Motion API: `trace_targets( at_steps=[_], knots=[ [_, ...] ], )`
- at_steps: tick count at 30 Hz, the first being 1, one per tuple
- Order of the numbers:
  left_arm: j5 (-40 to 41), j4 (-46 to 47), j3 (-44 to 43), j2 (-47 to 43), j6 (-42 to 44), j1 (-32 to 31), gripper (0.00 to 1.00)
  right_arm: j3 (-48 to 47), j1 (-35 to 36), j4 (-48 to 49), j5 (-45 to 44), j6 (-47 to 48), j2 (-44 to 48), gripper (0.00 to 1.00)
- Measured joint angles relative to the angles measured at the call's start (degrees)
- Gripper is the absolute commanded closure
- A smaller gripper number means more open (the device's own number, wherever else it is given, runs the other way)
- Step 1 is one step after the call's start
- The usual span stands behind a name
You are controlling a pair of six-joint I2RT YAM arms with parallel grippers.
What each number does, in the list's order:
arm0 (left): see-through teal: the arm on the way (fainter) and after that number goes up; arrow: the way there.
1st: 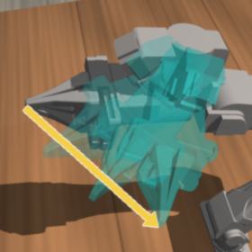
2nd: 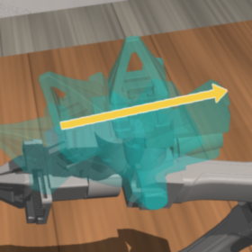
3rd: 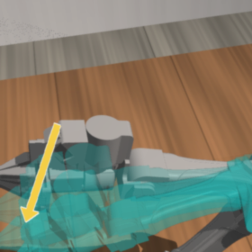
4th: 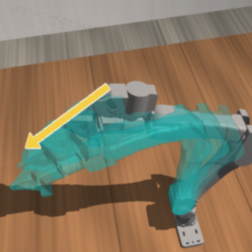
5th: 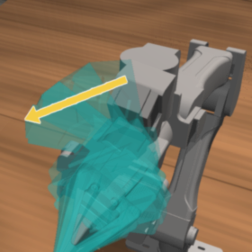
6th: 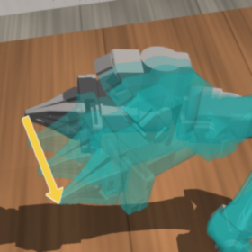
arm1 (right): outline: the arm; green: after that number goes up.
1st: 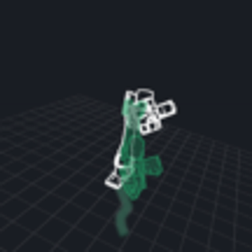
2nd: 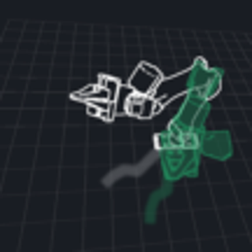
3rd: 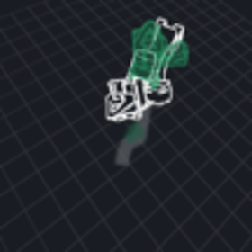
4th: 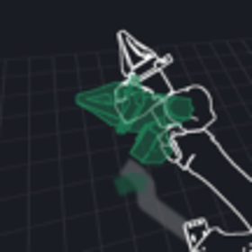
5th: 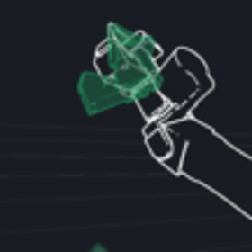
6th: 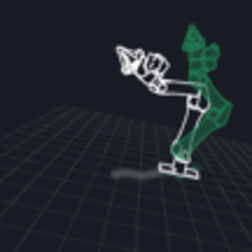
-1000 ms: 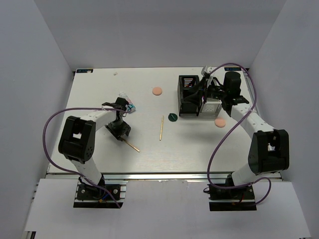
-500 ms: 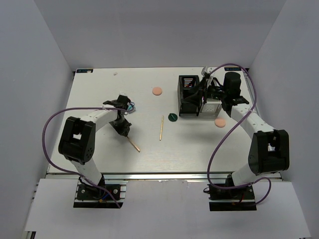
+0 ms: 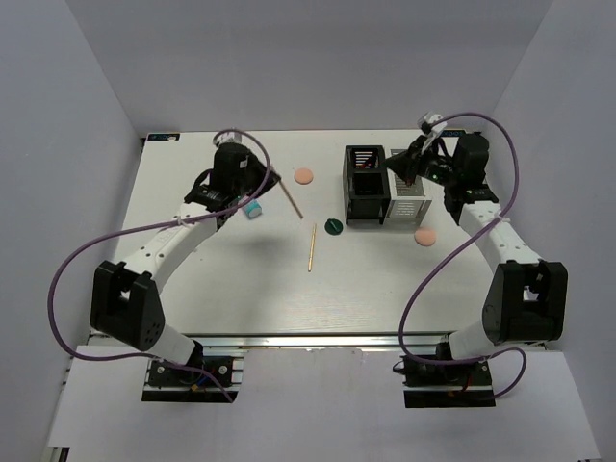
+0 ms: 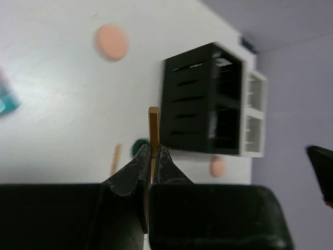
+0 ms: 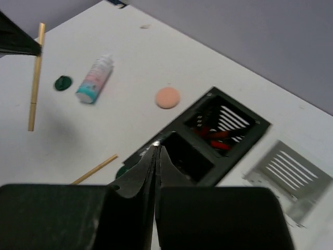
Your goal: Organize the makeup
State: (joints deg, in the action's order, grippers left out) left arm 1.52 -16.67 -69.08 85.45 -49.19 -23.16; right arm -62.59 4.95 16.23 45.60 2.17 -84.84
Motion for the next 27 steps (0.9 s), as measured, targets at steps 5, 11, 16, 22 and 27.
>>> trace_targets(
  at_steps=[5, 11, 16, 22, 27],
  knots=[
    [-6.84, 17.9, -8.83, 10.75, 3.96, -1.57, 1.0, -1.68, -2.73, 0.09, -8.09, -2.32, 0.07, 1.0],
    [-11.08, 26.27, -25.86, 28.11, 8.35, -5.07, 1.0, -0.83, -2.86, -2.29, -14.99, -3.54, 2.71, 1.0],
    [-10.88, 27.5, -34.25, 36.87, 12.55, -8.63, 1.0, 1.92, -3.02, -3.32, -17.05, -3.52, 6.6, 1.0],
    [-8.0, 28.81, -35.32, 38.97, 18.6, -12.85, 0.95, 4.13, -3.04, -4.52, -17.16, -3.5, 7.39, 0.99],
    [-6.93, 28.74, -35.32, 38.97, 22.6, -15.04, 0.6, 4.33, -3.06, -6.1, -14.56, -2.08, 7.04, 0.58]
  ],
)
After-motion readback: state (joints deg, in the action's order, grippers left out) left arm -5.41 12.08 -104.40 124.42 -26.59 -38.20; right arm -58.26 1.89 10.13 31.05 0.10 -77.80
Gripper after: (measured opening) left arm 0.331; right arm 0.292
